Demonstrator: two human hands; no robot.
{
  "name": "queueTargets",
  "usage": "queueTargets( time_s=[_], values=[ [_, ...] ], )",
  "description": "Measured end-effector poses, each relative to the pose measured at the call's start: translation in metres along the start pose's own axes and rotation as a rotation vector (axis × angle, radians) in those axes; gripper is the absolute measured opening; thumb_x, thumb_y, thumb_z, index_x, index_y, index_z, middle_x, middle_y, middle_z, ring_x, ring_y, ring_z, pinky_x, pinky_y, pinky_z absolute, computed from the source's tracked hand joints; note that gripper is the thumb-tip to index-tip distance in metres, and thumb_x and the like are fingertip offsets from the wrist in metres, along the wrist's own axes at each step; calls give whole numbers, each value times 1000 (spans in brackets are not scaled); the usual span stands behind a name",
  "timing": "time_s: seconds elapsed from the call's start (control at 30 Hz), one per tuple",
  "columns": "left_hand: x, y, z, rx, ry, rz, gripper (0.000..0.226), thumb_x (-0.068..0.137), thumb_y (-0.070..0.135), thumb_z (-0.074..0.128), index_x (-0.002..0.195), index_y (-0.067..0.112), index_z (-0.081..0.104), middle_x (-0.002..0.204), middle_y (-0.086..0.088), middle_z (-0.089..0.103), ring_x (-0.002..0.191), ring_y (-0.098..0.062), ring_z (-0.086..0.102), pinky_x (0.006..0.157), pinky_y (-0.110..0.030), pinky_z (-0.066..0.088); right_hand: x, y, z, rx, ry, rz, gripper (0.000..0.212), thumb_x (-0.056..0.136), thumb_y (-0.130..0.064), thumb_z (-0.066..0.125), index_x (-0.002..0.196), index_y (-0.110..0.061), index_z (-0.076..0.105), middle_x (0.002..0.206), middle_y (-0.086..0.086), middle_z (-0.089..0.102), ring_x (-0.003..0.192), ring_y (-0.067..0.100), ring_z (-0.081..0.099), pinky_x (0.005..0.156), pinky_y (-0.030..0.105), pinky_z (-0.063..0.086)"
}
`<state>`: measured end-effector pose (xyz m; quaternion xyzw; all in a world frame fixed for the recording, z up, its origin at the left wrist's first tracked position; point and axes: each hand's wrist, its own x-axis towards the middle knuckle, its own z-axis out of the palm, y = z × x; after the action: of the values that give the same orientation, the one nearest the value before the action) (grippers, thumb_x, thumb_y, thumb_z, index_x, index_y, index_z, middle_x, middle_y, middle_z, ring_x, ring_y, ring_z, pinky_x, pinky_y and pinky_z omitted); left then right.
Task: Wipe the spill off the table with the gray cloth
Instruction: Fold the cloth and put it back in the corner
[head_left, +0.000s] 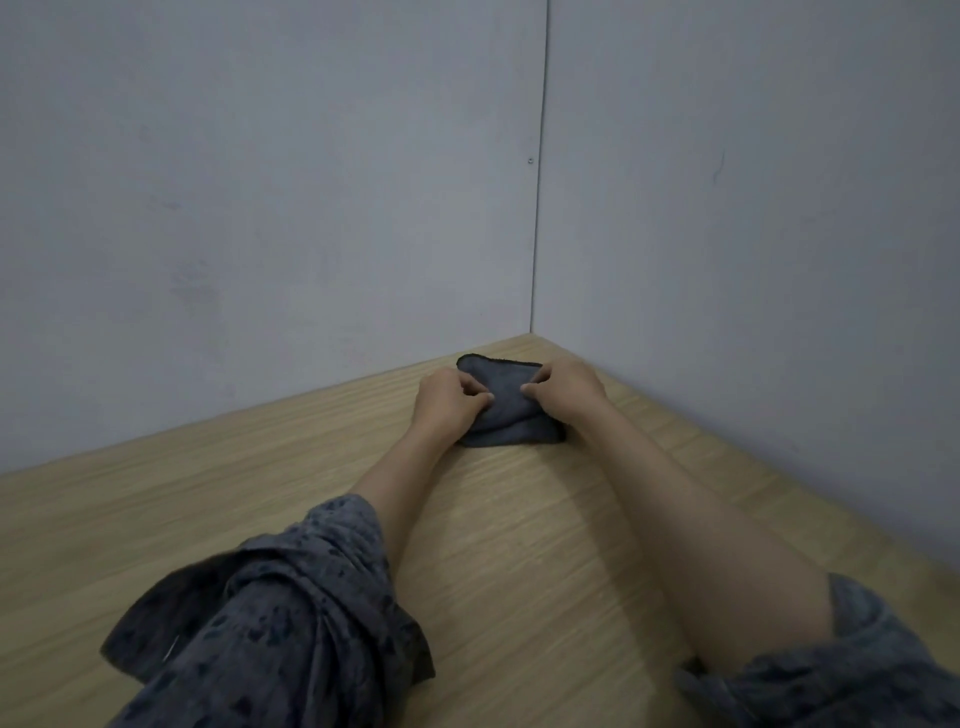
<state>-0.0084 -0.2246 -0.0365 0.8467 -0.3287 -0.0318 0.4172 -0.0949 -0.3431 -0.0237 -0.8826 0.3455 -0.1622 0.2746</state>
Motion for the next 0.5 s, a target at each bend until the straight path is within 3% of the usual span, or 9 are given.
queueTargets(
  time_s=[0.1, 0.2, 0.27, 0.33, 0.4, 0.5],
  values=[
    [13, 4, 6, -42, -17, -4, 21, 86, 20, 62, 89, 3, 75, 99, -14, 73, 102, -26, 64, 89, -33, 48, 19, 3, 3, 85, 71, -24, 37, 89, -27, 63, 117, -3, 66, 126, 15, 64, 116, 28, 59, 95, 31, 44],
    [33, 10, 13, -12, -91, -12, 20, 91, 24, 57, 78, 9, 62, 85, -9, 63, 88, -24, 59, 78, -31, 44, 42, 7, 7, 66, 85, -51, 45, 93, -32, 56, 127, -2, 60, 133, 19, 56, 117, 31, 57, 96, 32, 43],
    [41, 14, 20, 91, -165, 8, 22, 92, 25, 54, 83, 6, 59, 101, -18, 63, 94, -25, 54, 78, -28, 38, 53, 10, 11, -2, 60, -59, 47, 96, -35, 50, 129, -3, 57, 135, 18, 52, 120, 33, 54, 99, 36, 43],
    [42, 14, 28, 264, -220, 16, 35, 96, 29, 45, 102, 0, 62, 132, -23, 51, 124, -32, 43, 101, -33, 32, 55, 13, 15, -126, 11, -52, 50, 98, -39, 41, 135, -6, 52, 142, 15, 48, 129, 32, 46, 106, 42, 40],
    [39, 9, 30, 372, -228, 31, 47, 99, 36, 34, 132, 6, 49, 153, -21, 26, 144, -34, 17, 116, -40, 17, 51, 14, 16, -190, 34, -60, 52, 99, -41, 34, 139, -10, 47, 148, 12, 43, 137, 30, 37, 111, 45, 33],
    [29, 2, 17, 393, -177, 48, 55, 98, 42, 28, 145, 13, 31, 159, -14, 17, 146, -31, 13, 118, -46, 18, 38, 9, 12, -205, 203, -119, 52, 100, -40, 32, 142, -10, 43, 154, 8, 36, 145, 25, 24, 116, 44, 23]
  ],
)
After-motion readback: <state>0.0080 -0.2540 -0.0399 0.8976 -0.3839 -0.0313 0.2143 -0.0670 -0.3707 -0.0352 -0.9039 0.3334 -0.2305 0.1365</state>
